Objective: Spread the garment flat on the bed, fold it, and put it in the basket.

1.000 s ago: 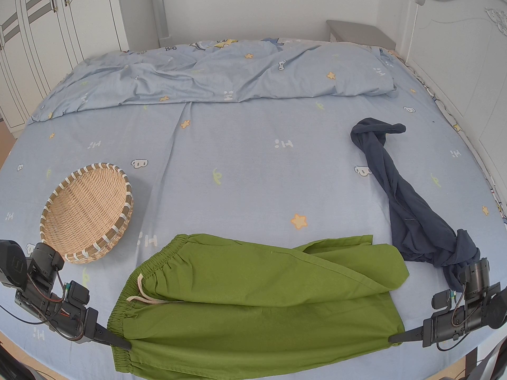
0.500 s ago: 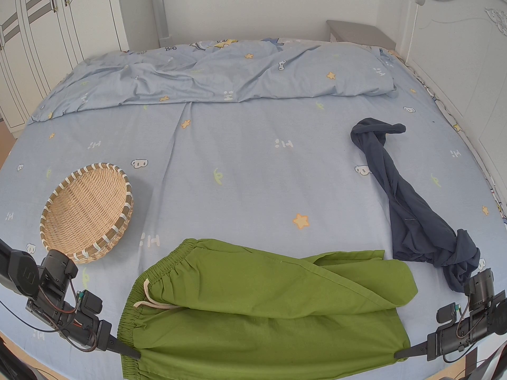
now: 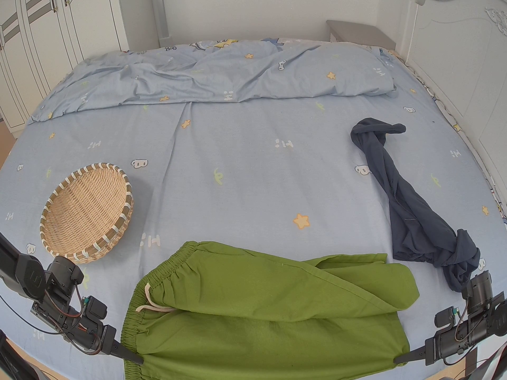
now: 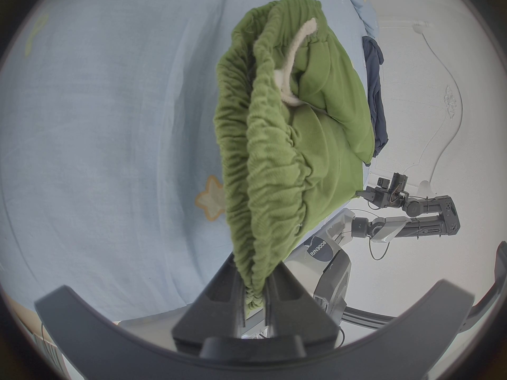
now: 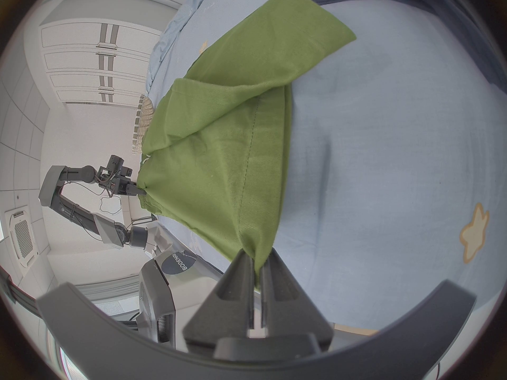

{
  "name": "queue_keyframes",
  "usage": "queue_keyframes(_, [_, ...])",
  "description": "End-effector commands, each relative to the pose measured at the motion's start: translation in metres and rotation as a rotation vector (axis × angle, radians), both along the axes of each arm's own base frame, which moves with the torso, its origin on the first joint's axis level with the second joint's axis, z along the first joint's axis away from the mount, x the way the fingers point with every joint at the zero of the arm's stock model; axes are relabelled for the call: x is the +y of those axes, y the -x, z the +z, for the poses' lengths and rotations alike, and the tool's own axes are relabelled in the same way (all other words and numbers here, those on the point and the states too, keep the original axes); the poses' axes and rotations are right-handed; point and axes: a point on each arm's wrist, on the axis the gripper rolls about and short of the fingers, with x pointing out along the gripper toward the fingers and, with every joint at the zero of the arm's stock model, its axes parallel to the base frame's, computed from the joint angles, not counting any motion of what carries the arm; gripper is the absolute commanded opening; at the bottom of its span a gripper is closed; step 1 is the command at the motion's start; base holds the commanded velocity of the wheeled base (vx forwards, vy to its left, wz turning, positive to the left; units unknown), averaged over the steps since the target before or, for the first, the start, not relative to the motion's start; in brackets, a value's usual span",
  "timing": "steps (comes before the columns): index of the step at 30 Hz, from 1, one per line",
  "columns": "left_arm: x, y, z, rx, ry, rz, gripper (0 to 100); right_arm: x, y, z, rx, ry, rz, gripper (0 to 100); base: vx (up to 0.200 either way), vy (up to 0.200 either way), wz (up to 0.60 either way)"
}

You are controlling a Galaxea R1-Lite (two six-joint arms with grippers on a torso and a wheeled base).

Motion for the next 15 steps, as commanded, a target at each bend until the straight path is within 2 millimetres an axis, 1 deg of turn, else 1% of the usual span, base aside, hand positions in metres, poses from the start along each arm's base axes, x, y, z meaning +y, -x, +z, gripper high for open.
queue_keyframes(1, [0.0002, -0.0011, -0.0024, 0.014, 0.002, 0.000, 0, 0.0001, 0.0051, -0.0017, 0.019, 0.000, 0.004, 0, 0.000, 0.000, 0.00])
queue_keyframes(5, [0.0003, -0.0023, -0.0027, 0.015, 0.002, 0.000, 0, 0.0002, 0.0057, -0.0019, 0.020, 0.003, 0.011, 0, 0.000, 0.000, 0.00])
queue_keyframes(6, [0.0003, -0.0023, -0.0027, 0.015, 0.002, 0.000, 100, 0.0002, 0.0057, -0.0019, 0.020, 0.003, 0.011, 100, 0.000, 0.000, 0.00])
queue_keyframes(15, [0.0009, -0.0008, -0.0005, 0.012, 0.001, 0.005, 100, -0.0009, 0.0053, -0.0017, 0.016, 0.006, 0.001, 100, 0.000, 0.000, 0.00])
